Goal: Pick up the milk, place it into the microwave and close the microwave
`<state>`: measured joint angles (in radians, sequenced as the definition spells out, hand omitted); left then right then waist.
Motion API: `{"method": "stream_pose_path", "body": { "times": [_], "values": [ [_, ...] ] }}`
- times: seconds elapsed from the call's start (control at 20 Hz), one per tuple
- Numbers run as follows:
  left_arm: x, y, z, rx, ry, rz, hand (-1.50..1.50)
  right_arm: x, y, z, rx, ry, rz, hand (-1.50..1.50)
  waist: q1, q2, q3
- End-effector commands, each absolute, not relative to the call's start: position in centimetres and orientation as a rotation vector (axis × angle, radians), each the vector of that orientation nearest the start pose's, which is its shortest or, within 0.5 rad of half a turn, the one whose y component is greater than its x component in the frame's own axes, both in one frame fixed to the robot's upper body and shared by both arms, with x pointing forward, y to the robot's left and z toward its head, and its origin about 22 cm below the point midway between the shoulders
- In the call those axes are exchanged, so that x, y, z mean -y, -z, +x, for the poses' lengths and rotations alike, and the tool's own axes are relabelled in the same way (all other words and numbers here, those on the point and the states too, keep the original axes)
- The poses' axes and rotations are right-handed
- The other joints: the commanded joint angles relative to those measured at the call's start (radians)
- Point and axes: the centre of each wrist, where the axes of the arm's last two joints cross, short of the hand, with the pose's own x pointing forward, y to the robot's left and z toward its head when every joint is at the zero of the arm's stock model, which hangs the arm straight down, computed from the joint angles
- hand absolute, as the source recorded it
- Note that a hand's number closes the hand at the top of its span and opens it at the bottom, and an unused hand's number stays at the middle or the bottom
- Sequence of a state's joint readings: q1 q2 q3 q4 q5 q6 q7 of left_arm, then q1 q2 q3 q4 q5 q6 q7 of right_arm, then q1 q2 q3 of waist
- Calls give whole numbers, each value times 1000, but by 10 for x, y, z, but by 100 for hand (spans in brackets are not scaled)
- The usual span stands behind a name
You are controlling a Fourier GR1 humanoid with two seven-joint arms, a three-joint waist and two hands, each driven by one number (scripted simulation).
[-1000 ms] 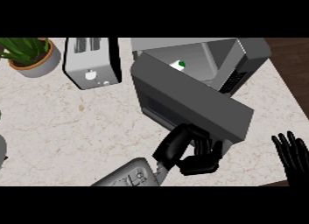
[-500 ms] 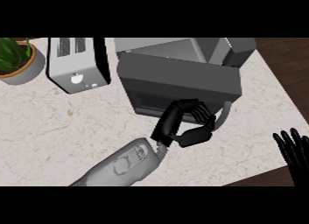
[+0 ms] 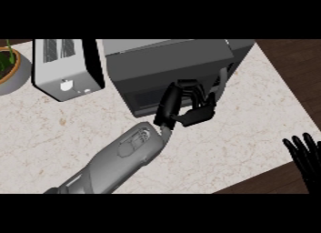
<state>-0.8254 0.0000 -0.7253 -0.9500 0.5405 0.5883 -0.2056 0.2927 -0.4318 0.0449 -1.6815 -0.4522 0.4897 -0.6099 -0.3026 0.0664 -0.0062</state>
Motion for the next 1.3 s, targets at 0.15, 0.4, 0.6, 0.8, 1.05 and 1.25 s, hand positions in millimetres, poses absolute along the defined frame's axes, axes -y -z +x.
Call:
{"method": "stream_pose_path", "body": {
  "times": [0.15,0.4,0.6,0.8,1.05,1.25],
  "values": [
    [-10,-67,356,1757,204,-196,150,338,-21,166,1976,-206,575,-150,-43,11,1],
    [-12,-64,359,1764,178,-191,150,335,-30,168,1991,-206,607,-150,-54,17,2],
    [-13,-64,361,1774,159,-192,150,332,-31,165,1984,-192,647,-150,-58,20,4],
    [-13,-62,361,1785,144,-191,150,334,-40,166,1994,-205,665,-150,-67,18,3],
    [-15,-60,362,1794,125,-177,150,336,-50,168,2017,-223,671,-150,-70,20,5],
    [-14,-59,362,1805,114,-174,150,337,-59,168,2030,-240,673,-150,-81,20,4]
  ]
}}
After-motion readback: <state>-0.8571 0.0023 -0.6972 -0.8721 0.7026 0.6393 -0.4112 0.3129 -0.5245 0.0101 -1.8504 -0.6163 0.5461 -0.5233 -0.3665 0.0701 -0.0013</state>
